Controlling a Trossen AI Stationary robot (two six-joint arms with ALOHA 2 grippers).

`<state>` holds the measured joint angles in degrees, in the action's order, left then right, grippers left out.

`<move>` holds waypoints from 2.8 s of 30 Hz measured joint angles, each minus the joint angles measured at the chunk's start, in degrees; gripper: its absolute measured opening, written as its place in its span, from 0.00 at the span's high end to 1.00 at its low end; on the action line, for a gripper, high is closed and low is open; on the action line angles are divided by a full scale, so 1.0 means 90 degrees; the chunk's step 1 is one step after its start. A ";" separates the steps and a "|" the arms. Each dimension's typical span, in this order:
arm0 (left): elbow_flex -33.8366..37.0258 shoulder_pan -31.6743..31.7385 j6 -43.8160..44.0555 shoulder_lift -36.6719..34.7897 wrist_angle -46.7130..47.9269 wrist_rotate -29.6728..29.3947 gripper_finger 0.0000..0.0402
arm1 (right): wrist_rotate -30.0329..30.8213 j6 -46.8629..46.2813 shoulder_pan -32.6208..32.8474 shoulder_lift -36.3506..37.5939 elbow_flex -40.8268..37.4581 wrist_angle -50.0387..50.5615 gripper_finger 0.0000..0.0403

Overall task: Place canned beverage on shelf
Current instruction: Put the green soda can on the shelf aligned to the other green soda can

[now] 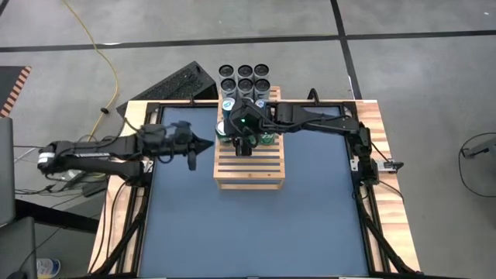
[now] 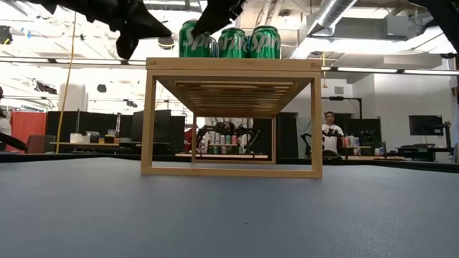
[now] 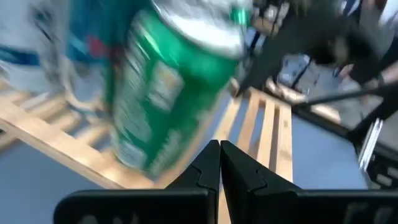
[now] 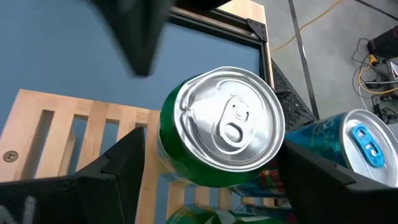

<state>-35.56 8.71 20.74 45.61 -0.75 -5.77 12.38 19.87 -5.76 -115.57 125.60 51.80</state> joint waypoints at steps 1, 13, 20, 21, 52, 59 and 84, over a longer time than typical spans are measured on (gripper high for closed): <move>0.0001 -0.0168 0.0002 0.0121 0.0020 -0.0096 1.00 | 0.0002 -0.0002 -0.0002 0.0000 0.0000 0.0005 0.25; 0.0001 -0.0928 -0.0461 0.1121 -0.0731 -0.1559 1.00 | 0.0034 -0.0002 0.0000 0.0000 0.0000 -0.0009 0.25; 0.0003 -0.0760 -0.0698 0.1350 -0.0765 -0.1943 1.00 | 0.0032 -0.0208 0.0017 0.0000 0.0000 -0.0002 0.25; 0.0004 -0.0719 -0.0752 0.1346 -0.0766 -0.1944 1.00 | 0.0032 -0.0208 0.0017 0.0000 0.0000 0.0008 0.25; 0.0004 -0.0172 -0.1303 0.0665 -0.0657 -0.2311 1.00 | 0.0574 -0.0336 0.0159 0.0006 0.0055 0.0362 0.25; 0.0004 -0.0083 -0.1295 0.0668 -0.0742 -0.2213 1.00 | 0.1121 -0.0214 0.0238 0.0005 0.0523 0.0319 0.25; 0.0004 -0.0005 -0.1555 0.1010 -0.1135 -0.2253 1.00 | 0.1528 -0.0206 0.0304 0.0488 0.1030 0.0556 0.25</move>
<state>-35.53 8.67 6.75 54.70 -10.96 -26.05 26.13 18.02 -3.03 -111.18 134.87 56.81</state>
